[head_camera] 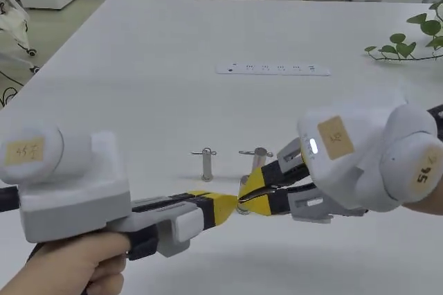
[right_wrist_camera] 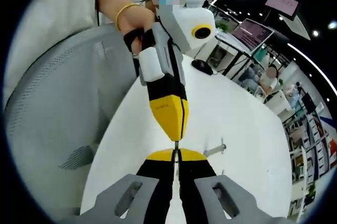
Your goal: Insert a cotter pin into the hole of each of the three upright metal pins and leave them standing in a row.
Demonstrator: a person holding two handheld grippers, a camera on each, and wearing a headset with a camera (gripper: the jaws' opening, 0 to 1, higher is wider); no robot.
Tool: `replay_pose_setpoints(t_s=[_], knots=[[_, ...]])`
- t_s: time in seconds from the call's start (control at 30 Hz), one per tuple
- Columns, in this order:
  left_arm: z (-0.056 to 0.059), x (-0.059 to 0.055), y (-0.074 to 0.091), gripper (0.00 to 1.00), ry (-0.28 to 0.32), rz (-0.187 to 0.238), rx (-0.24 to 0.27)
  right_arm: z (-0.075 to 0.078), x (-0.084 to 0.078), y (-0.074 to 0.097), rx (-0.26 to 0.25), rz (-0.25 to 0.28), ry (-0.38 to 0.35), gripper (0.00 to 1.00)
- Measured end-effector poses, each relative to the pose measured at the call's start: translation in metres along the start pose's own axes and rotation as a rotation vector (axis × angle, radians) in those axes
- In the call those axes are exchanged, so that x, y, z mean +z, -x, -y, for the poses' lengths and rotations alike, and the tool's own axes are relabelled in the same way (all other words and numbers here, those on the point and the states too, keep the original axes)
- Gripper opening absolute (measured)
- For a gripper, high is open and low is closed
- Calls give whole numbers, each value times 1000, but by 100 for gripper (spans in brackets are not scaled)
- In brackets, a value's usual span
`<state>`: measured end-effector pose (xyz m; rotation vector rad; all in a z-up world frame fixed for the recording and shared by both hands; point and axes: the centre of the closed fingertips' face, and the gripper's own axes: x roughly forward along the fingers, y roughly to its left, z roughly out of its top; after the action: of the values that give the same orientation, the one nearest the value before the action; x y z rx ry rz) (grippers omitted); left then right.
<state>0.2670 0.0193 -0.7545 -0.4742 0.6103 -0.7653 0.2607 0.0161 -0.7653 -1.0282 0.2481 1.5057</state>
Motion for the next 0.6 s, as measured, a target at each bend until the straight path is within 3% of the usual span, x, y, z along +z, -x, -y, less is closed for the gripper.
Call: replay_pose_setpoints(t_s=[0.6], knots=[[-4, -1, 2, 1, -69, 1, 6, 0, 0, -4, -14, 7, -25, 4]])
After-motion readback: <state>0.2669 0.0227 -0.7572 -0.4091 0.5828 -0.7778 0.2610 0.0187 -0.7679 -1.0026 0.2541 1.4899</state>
